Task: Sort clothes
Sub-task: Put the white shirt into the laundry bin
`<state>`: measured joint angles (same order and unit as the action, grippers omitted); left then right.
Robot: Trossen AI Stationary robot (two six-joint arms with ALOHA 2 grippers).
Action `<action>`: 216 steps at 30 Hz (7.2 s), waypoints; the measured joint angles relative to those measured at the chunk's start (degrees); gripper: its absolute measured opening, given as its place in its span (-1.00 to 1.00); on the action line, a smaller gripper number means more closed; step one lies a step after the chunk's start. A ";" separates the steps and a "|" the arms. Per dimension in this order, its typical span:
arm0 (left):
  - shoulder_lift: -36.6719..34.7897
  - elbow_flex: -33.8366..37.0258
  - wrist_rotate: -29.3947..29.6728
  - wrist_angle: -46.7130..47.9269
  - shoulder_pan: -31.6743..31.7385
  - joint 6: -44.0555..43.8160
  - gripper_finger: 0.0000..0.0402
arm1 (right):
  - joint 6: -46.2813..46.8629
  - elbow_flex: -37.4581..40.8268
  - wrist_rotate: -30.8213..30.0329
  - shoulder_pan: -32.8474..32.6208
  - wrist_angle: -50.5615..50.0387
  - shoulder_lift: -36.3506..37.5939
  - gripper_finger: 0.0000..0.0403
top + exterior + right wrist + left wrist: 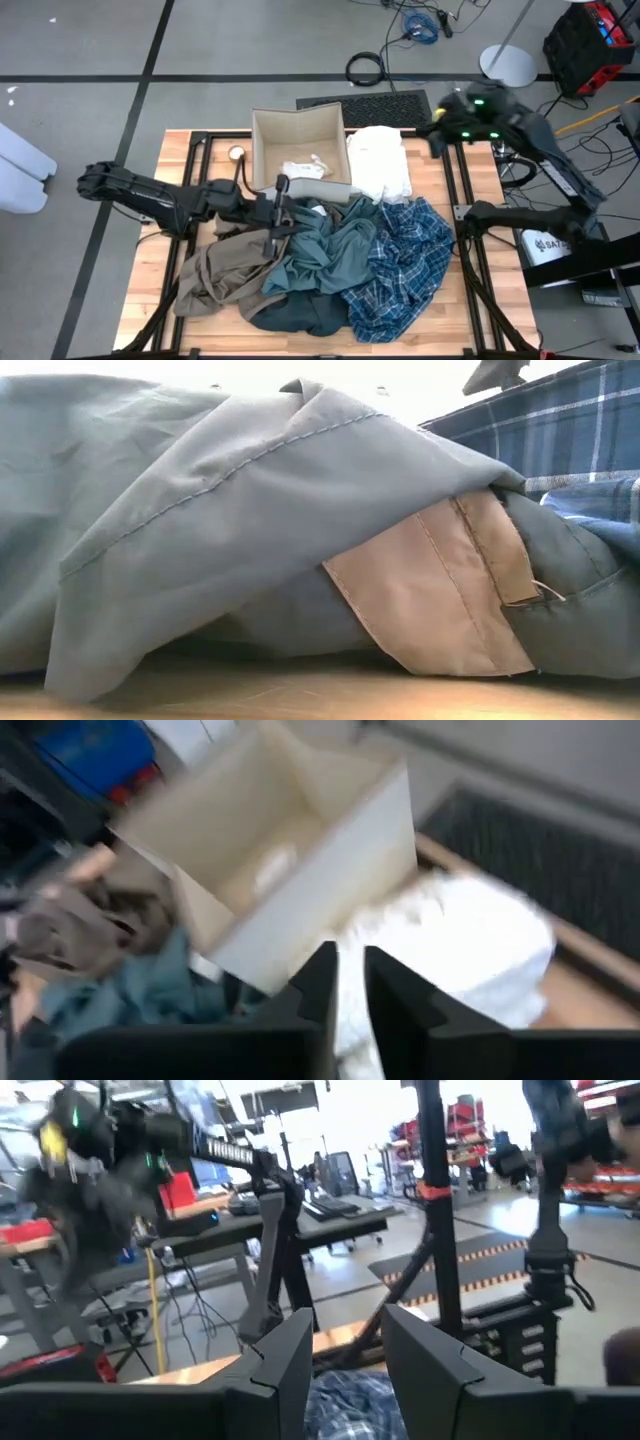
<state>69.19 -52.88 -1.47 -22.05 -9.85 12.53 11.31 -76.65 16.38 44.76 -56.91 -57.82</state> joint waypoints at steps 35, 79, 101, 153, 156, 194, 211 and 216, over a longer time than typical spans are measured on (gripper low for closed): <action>-0.33 0.00 -0.50 6.87 3.11 -0.09 -0.34 | -3.53 2.90 -8.69 9.15 16.81 -31.42 0.34; -0.33 -0.04 -0.53 6.52 3.24 -0.19 -0.34 | 1.84 3.05 -3.20 -4.83 -2.52 -9.80 -0.98; 2.20 -0.04 -0.53 3.72 3.27 -3.17 -0.34 | 2.75 3.05 20.66 -4.77 8.93 24.76 -0.98; 17.31 -0.06 -0.23 -17.74 2.22 -4.60 -0.33 | 16.13 -53.48 18.25 -18.64 57.74 -20.64 -0.98; 21.89 -1.35 -1.77 -21.70 1.83 -4.29 -0.24 | 15.80 -54.39 18.07 -18.63 56.30 -20.48 -0.98; 47.56 -20.15 47.85 -16.03 1.00 -10.70 0.48 | 15.08 -54.26 19.58 -18.63 48.20 -23.13 -0.98; 47.58 -20.15 27.37 -22.47 5.08 -10.71 0.48 | 16.10 -54.28 17.82 -25.85 56.40 -23.47 -0.98; 47.58 -20.15 22.57 -24.69 7.27 -10.70 0.48 | 14.89 -54.30 15.52 -28.85 58.52 -23.66 -0.98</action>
<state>116.77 -73.03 21.10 -46.74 -2.58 1.83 26.20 -130.96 31.91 15.90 1.61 -81.48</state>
